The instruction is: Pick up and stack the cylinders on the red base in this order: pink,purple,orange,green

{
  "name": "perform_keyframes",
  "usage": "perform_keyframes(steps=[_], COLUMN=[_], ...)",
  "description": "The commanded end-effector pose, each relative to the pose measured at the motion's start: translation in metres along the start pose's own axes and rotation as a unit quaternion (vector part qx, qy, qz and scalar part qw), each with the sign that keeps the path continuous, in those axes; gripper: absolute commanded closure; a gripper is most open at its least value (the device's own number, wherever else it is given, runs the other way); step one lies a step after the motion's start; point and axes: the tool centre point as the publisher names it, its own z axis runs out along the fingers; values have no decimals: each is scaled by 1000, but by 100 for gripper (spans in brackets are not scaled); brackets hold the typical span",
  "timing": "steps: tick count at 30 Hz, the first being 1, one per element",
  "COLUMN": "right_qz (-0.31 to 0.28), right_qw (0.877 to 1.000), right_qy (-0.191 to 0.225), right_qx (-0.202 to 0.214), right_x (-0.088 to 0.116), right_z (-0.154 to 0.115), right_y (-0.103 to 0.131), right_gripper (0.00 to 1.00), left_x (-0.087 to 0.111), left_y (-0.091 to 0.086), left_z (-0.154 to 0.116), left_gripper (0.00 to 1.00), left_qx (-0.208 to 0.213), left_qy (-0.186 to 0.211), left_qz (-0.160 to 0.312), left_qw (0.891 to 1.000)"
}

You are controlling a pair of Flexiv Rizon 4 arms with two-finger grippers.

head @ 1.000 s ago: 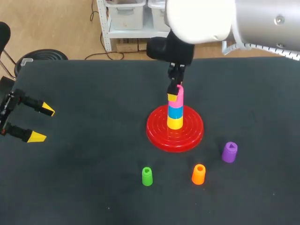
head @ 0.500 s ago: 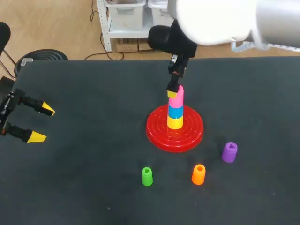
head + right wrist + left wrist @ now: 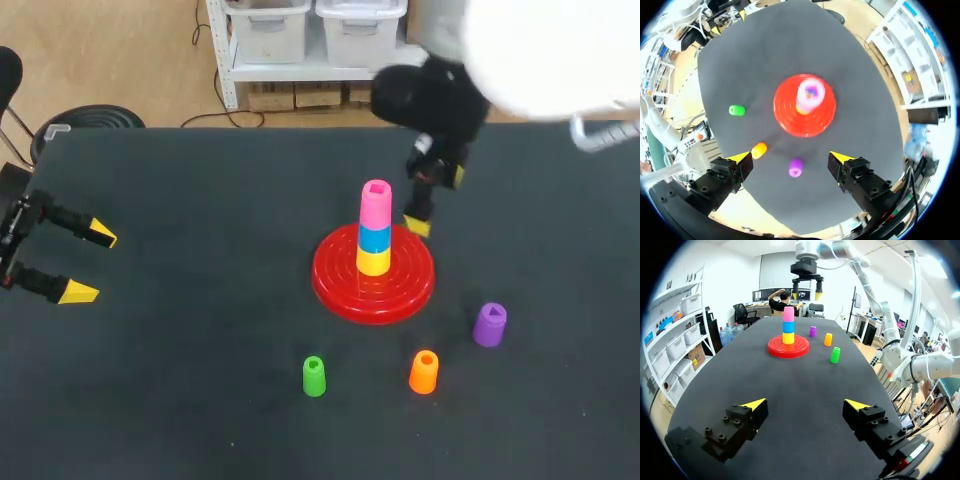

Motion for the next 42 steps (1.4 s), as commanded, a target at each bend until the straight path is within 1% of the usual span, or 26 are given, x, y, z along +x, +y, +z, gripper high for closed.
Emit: perform_keyframes(steps=[1,2,9,13,15,17,23,32,42], right_qz=[29,36,107,123,127,131,126,118,88], right_qw=[998,998,994,992,991,990,989,989,993], right_qy=[-23,-27,-17,-16,-22,-37,-55,-62,-54], right_qx=[49,43,28,38,42,45,55,68,63], right_x=[46,51,99,114,117,118,113,111,95], right_z=[20,25,68,88,97,103,114,123,131], right_y=[11,13,17,14,13,11,4,-8,-18], right_gripper=[0,0,0,0,0,0,0,0,0], left_x=[1,1,1,1,1,1,1,1,1], left_y=[0,0,0,0,0,0,0,0,0], left_z=[0,0,0,0,0,0,0,0,0], left_gripper=[0,0,0,0,0,0,0,0,0], left_qx=[0,0,0,0,0,0,0,0,0], left_qy=[-1,-1,-1,-1,-1,-1,-1,-1,-1], left_qz=[1,1,1,1,1,1,1,1,1], left_qw=[1000,1000,1000,1000,1000,1000,1000,1000,1000])
